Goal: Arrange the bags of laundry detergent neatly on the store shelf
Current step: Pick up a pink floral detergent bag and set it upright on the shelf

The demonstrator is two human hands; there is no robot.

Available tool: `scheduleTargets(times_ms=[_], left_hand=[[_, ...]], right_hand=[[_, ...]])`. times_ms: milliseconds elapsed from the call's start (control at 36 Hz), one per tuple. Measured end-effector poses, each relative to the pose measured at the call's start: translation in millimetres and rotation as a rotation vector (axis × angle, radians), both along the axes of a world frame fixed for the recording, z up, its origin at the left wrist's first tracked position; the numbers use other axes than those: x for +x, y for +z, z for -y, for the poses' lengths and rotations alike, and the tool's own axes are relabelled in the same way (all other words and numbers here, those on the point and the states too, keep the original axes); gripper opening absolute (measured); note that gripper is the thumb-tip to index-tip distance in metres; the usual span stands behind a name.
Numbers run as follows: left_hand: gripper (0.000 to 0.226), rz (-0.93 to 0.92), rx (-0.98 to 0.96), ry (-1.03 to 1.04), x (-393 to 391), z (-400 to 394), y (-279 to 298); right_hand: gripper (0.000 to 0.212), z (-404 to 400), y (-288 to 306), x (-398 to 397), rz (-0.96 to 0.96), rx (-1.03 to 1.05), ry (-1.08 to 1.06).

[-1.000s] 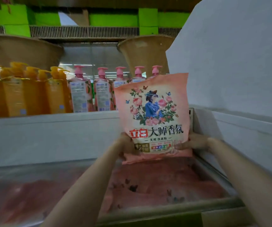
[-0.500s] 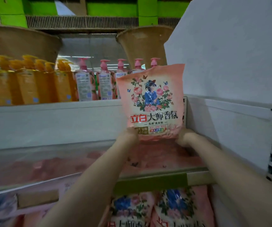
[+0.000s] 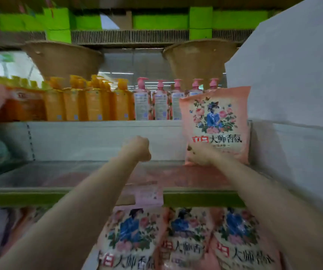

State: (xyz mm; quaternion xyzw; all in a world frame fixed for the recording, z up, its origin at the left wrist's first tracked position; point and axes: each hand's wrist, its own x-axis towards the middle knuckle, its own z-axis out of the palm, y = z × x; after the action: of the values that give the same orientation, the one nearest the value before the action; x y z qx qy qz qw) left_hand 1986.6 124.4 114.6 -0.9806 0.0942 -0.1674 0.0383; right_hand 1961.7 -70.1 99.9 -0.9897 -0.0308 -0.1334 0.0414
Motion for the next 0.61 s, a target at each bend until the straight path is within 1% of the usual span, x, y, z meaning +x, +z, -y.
scheduleTargets(times_ms=[111, 167, 222, 306, 417, 500, 611], left_hand=[[0.035, 0.04, -0.016, 0.062, -17.4, -64.2, 5.9], [0.038, 0.045, 0.005, 0.094, -27.9, -100.0, 5.9], [0.039, 0.041, 0.034, 0.136, -37.7, -137.6, 6.7], [0.04, 0.014, 0.025, 0.201, -50.8, -194.4, 9.1], [0.034, 0.038, 0.009, 0.282, -73.8, -262.9, 8.3], [0.037, 0.006, 0.008, 0.313, -87.7, -306.1, 3.1], [0.039, 0.031, 0.004, 0.341, -105.5, -355.9, -2.7]], right_hand=[[0.041, -59.8, 9.1, -0.7, 0.016, 0.007, 0.04], [0.043, -93.5, 11.9, -3.4, 0.022, 0.014, 0.067], [0.043, -128.3, 13.4, -8.9, 0.02, 0.039, 0.097], [0.043, -179.8, 13.8, -14.2, 0.016, 0.003, 0.144], [0.044, -243.0, 14.1, -21.6, 0.03, -0.017, 0.193], [0.044, -285.6, 11.2, -27.2, 0.018, -0.036, 0.221], [0.041, -337.6, 6.1, -32.5, 0.018, -0.066, 0.246]])
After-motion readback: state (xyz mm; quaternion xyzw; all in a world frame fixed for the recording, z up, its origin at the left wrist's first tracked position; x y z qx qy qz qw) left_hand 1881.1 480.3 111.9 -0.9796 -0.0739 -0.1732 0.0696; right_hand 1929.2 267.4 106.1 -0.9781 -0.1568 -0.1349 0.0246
